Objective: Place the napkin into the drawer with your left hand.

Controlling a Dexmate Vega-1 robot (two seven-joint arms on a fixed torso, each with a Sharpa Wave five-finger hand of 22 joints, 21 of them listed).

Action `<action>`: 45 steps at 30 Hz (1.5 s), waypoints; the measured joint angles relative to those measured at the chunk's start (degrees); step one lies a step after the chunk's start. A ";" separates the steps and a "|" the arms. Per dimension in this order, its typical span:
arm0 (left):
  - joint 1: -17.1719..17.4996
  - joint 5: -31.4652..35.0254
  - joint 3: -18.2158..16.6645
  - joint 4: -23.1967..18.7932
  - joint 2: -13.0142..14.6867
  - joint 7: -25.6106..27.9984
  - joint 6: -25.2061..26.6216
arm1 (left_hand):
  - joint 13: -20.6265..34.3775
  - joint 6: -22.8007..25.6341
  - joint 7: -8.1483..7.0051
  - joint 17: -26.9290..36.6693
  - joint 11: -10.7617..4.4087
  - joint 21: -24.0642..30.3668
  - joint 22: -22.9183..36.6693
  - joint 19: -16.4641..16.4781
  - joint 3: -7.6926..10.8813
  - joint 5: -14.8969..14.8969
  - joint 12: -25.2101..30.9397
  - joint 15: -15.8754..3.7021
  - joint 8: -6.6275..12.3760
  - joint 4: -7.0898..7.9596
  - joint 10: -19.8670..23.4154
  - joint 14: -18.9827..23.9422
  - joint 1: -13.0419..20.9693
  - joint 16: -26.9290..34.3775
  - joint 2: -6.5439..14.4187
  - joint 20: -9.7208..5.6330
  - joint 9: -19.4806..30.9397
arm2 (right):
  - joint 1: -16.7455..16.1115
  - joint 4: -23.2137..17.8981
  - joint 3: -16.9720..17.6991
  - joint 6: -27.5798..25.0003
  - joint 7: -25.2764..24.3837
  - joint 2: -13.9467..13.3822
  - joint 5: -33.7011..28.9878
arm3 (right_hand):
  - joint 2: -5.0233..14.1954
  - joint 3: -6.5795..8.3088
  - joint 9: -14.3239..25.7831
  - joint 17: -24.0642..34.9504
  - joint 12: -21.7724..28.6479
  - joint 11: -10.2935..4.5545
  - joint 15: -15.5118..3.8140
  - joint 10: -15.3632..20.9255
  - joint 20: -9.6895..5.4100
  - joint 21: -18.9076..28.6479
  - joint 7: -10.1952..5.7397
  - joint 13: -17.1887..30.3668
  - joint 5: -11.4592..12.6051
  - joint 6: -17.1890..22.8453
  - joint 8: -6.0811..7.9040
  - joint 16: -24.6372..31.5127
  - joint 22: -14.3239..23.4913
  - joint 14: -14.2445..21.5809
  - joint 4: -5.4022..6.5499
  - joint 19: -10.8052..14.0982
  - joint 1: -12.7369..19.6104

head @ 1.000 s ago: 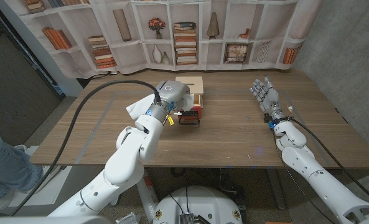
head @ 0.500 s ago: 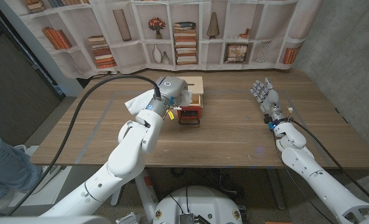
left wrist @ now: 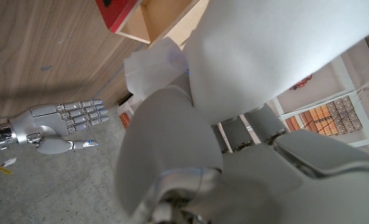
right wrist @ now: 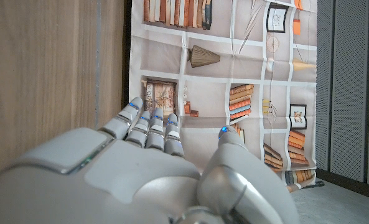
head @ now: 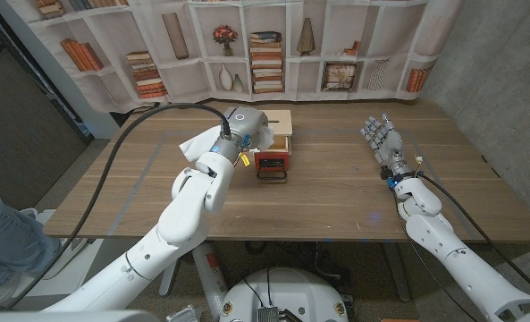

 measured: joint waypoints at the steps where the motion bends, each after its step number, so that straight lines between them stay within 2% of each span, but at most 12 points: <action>1: 0.00 -0.01 0.00 0.00 0.00 0.07 0.01 | 0.00 0.00 0.00 0.01 0.00 0.01 0.00 0.00 0.00 0.00 -0.02 0.00 0.00 0.00 0.00 0.00 0.00 -0.01 0.00 0.00 -0.08 | -0.03 -0.03 0.00 0.00 0.00 -0.01 0.00 | 0.00 0.00 0.00 0.00 0.00 0.00 0.00 0.00 0.00 0.00 0.00 0.00 0.00 0.00 0.00 0.00 0.00 0.00 0.00 0.00 0.00; 9: -1.05 -0.02 0.53 0.96 0.13 0.46 -0.15 | 0.00 -0.01 -0.01 0.05 0.01 0.11 0.00 -0.31 0.00 0.00 -0.25 0.14 0.00 0.00 0.00 0.15 -0.04 -0.11 -0.04 0.31 -0.35 | -0.44 -0.47 0.07 0.08 -0.12 -0.06 0.00 | 0.00 0.00 0.00 0.00 0.00 0.00 0.21 0.00 0.21 0.00 0.00 0.00 0.00 0.00 0.00 0.00 0.00 0.21 0.00 0.21 0.00; 12: -2.94 0.00 1.52 2.41 0.22 0.59 -0.35 | 0.00 0.29 -0.31 0.06 -0.01 0.41 0.00 -0.31 0.00 0.00 -0.25 0.14 -0.01 0.00 0.02 0.15 0.03 -0.13 0.03 0.31 -0.39 | -0.59 -0.57 0.10 0.25 -0.29 -0.06 0.00 | 0.00 -0.18 0.00 0.00 0.00 0.00 0.21 0.00 0.21 0.00 0.00 0.00 0.00 0.00 0.00 0.00 0.00 0.21 -0.18 0.21 0.00; 18: -3.82 0.07 1.94 3.15 0.22 0.89 -0.82 | 0.00 0.30 -0.32 0.09 -0.29 0.65 0.00 -0.31 0.00 0.00 -0.25 0.14 -0.18 0.00 0.31 0.15 0.04 -0.24 0.04 0.31 -0.60 | -0.89 -0.69 0.18 0.35 -0.36 -0.07 0.01 | 0.00 -0.25 0.00 0.00 0.00 0.00 0.21 0.00 0.21 0.00 0.01 0.00 0.00 -0.01 0.00 0.00 0.00 0.21 -0.24 0.21 0.00; 20: -5.24 0.07 2.63 4.38 0.20 1.03 -0.96 | 0.13 0.31 -0.31 0.10 -0.29 0.66 0.00 -0.41 0.00 0.00 -0.25 0.08 -0.20 0.00 0.31 0.63 0.04 -0.35 0.04 0.21 -0.65 | -0.99 -0.72 0.21 0.42 -0.49 -0.07 0.01 | 0.00 -0.25 0.00 0.00 0.00 0.00 0.21 0.00 0.21 0.00 0.00 0.00 0.00 -0.01 0.00 0.00 0.00 0.21 -0.24 0.21 0.00; 45: -12.43 -1.81 6.67 11.57 -0.25 2.16 -2.54 | 0.26 1.21 -0.83 0.17 -0.91 1.73 0.18 -0.94 0.00 0.00 -1.13 0.09 0.13 0.00 1.14 0.80 -0.17 -0.98 0.20 0.31 -1.16 | -2.29 -1.04 0.87 1.02 -1.07 -0.13 0.20 | 0.00 -0.25 0.00 0.00 0.00 0.22 0.21 0.21 0.21 0.00 0.01 0.00 0.00 -0.01 0.00 0.00 0.00 0.21 -0.24 0.21 0.00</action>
